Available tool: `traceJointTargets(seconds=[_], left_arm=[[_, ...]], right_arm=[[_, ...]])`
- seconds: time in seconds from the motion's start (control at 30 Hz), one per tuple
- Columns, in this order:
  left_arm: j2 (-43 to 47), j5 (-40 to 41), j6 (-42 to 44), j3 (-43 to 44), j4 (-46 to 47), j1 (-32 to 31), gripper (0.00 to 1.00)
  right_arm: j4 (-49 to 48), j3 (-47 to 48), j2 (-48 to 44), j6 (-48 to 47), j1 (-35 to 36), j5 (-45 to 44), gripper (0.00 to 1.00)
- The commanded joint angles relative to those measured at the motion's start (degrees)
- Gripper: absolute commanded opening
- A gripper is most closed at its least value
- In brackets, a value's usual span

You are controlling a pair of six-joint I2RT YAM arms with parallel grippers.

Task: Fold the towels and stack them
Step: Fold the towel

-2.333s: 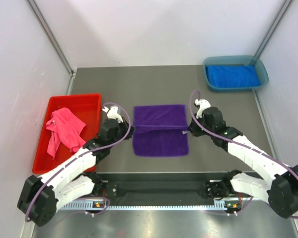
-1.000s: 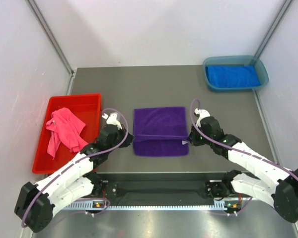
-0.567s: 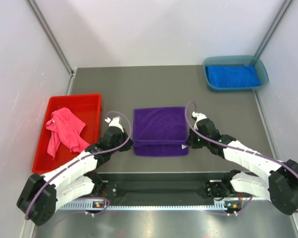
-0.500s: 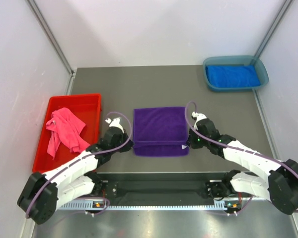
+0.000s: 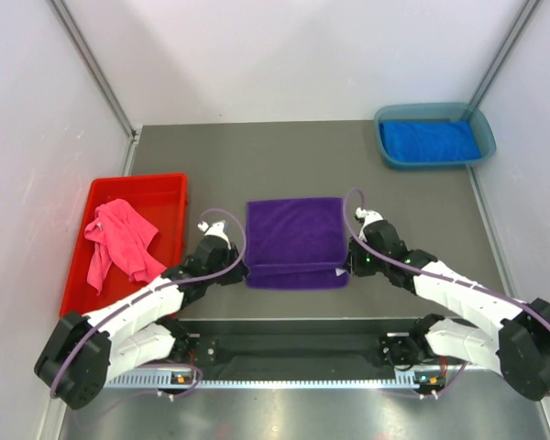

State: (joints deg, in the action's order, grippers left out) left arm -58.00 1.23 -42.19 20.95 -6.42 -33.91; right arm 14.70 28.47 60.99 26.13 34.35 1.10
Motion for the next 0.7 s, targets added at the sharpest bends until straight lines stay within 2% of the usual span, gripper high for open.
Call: traceJointTargets(seconds=[0.0, 0.1, 0.23, 0.37, 0.5, 0.67], left_arm=[[0.6, -2.71, 0.44, 2.51, -2.89, 0.07, 0.29], [2.18, -4.92, 1.15, 4.18, -5.44, 0.07, 0.33], [6.04, -6.33, 2.2, 7.17, -9.92, 0.07, 0.32], [7.2, -8.0, 2.47, 11.47, -11.42, 0.07, 0.31], [3.52, -7.21, 1.85, 13.32, -9.85, 0.07, 0.29], [-5.09, -9.31, 0.63, 12.1, -1.94, -0.1, 0.27]], right_arm=[[1.65, -0.17, -3.15, 0.68, 0.98, 0.3, 0.23], [3.22, 0.27, -4.91, 0.76, 0.98, 0.83, 0.29], [5.07, 1.32, -7.72, 1.03, 1.07, 1.36, 0.35], [5.17, 2.73, -7.82, 1.38, 1.07, 0.04, 0.37], [2.01, 3.61, -3.44, 2.26, 1.16, 0.21, 0.37], [-3.0, 2.56, 0.7, 4.1, 1.25, -0.14, 0.36]])
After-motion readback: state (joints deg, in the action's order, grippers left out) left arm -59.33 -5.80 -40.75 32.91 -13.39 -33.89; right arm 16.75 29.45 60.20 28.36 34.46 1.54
